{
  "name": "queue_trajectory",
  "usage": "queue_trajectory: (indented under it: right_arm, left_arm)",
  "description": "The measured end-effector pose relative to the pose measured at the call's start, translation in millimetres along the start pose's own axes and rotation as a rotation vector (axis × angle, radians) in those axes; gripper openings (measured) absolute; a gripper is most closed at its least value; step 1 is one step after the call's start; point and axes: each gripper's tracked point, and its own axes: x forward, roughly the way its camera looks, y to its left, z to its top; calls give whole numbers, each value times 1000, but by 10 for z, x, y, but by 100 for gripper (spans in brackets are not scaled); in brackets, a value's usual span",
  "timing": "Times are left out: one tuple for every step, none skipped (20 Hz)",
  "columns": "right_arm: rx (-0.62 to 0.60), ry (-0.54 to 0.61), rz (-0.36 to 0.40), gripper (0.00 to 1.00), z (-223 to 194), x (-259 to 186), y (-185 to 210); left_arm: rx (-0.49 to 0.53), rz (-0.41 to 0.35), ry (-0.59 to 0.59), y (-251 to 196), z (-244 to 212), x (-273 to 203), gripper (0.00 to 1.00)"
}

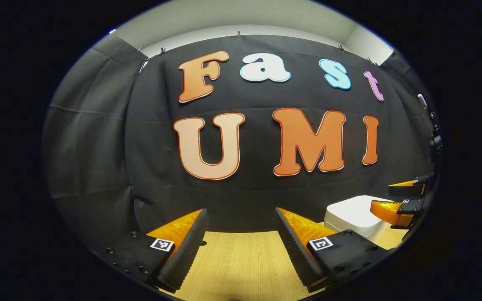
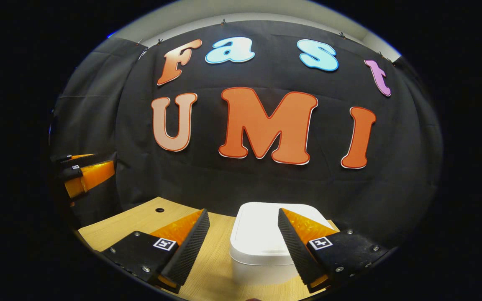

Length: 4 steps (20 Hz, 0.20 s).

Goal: Press the lid of the desktop garbage bin to open it, pick up the crumpled paper on the desktop and throw it into the bin, then pick up the pop can on the desktop and drop it into the bin, and finally close the garbage bin lid.

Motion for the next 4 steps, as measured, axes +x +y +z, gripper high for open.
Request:
queue_trajectory:
  right_arm:
    - [2,-1,1,99,-1,3,5]
    - [3,0,0,99,-5,0,4]
    - [5,1,2,99,-10,2,15]
    - [4,4,3,99,-22,-2,17]
  left_arm:
    - [2,-1,2,-6,-11,-4,100]
    - [5,1,4,1,-26,1,100]
    - [5,0,4,1,-33,-13,100]
    - [7,0,8,-8,-41,-22,100]
